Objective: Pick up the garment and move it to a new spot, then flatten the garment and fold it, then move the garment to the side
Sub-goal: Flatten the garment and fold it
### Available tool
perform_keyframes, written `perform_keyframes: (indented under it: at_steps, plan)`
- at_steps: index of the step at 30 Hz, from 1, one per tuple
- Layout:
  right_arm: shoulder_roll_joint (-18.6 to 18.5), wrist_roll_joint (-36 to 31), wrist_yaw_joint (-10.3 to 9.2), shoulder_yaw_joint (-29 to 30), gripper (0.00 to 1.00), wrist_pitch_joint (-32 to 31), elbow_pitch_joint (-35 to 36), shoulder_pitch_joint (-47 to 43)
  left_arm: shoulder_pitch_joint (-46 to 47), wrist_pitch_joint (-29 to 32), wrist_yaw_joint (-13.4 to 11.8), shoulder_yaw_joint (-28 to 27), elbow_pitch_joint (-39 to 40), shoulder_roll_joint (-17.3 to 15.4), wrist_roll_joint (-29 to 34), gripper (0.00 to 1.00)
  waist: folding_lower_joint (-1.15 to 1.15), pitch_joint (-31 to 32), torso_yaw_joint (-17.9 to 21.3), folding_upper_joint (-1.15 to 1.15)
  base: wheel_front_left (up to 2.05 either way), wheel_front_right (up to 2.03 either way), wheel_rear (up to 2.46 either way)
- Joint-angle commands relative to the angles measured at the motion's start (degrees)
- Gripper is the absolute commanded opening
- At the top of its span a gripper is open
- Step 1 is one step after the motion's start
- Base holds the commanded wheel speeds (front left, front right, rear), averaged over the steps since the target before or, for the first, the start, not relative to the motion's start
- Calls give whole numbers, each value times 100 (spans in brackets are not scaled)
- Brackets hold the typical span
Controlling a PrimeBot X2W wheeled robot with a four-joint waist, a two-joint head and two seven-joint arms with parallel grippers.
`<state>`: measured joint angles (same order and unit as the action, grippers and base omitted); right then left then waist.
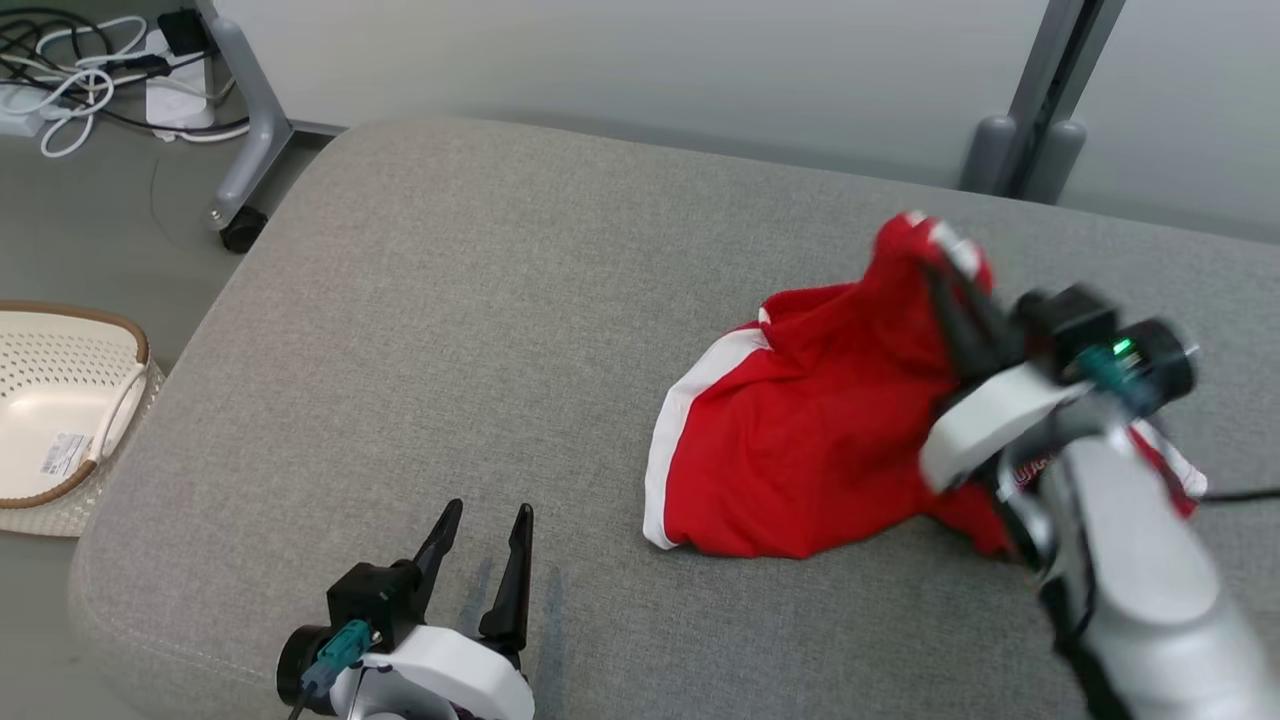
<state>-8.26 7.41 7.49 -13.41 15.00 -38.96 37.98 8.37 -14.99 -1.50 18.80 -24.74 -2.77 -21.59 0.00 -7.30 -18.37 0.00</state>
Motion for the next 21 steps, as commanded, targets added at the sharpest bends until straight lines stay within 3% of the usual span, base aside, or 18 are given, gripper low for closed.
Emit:
perform_keyframes:
  at_steps: [1,9,10,11,12,13,17,21]
  plan:
    - [108,-176,-1,-140,0,20,169,-304,-54,-25,36,-19,-22,-26,17,100,0,78,39,0,0,0,0]
    - [488,-71,-1,-1539,0,20,97,-1468,-212,-25,85,-98,-97,-25,43,100,0,229,33,0,0,0,0]
    - [510,121,-1,-1911,16,21,-8,-1595,-215,-25,89,-128,-125,-25,51,100,0,271,42,0,0,0,0]
    - [510,121,-1,-1911,16,21,-8,-1595,-215,-25,89,-128,-125,-25,51,100,0,271,42,0,0,0,0]
    - [512,320,-1,-2139,41,22,-13,-1679,-229,-25,91,-142,-143,-26,64,100,0,299,48,0,0,0,0]
    - [536,821,0,-2666,100,21,111,-1750,-266,-25,84,-160,-175,-24,89,100,0,355,81,0,0,0,0]
    - [487,1488,-1,-3207,100,22,383,-1606,-330,-25,70,-228,-156,-23,126,100,0,496,289,0,0,0,0]
    - [499,1448,-1,-2685,100,22,484,-1627,-404,-25,25,-374,-80,-26,169,100,0,666,651,0,0,0,0]
